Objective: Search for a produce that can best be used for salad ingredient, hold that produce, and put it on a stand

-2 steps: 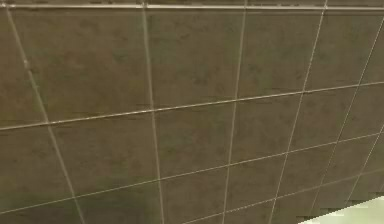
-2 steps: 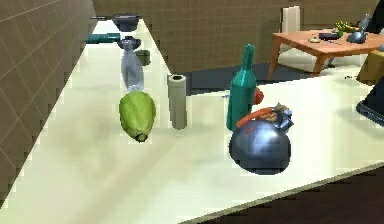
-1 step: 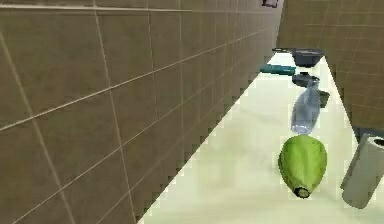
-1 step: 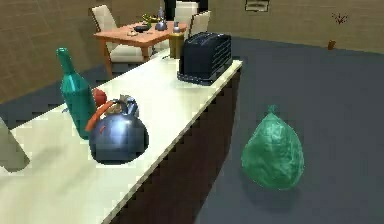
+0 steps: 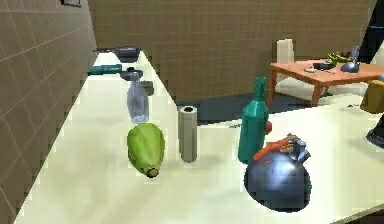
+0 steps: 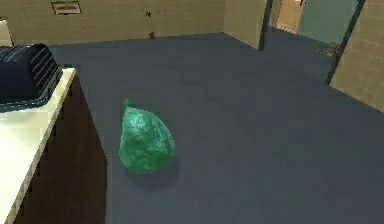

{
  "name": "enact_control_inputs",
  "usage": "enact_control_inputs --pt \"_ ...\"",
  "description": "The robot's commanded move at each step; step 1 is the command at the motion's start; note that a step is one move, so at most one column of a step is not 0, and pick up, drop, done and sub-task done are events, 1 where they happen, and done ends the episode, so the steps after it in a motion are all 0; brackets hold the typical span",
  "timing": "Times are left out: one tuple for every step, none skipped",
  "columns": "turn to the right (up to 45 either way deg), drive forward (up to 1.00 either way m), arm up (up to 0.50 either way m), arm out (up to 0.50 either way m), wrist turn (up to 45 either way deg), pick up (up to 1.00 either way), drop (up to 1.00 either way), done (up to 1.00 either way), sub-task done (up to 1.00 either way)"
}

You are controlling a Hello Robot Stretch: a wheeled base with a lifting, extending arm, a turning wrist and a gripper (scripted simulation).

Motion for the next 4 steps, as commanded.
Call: enact_control_inputs --pt "45.0 0.00 0.00 0.00 0.0 0.00 0.00 0.00 0.00" --pt "6.0 0.00 0.00 0.00 0.0 0.00 0.00 0.00 0.00" --pt "0.0 0.10 0.00 0.00 0.0 0.00 0.00 0.00 0.00" --pt "-45.0 0.00 0.00 0.00 0.0 0.00 0.00 0.00 0.00"
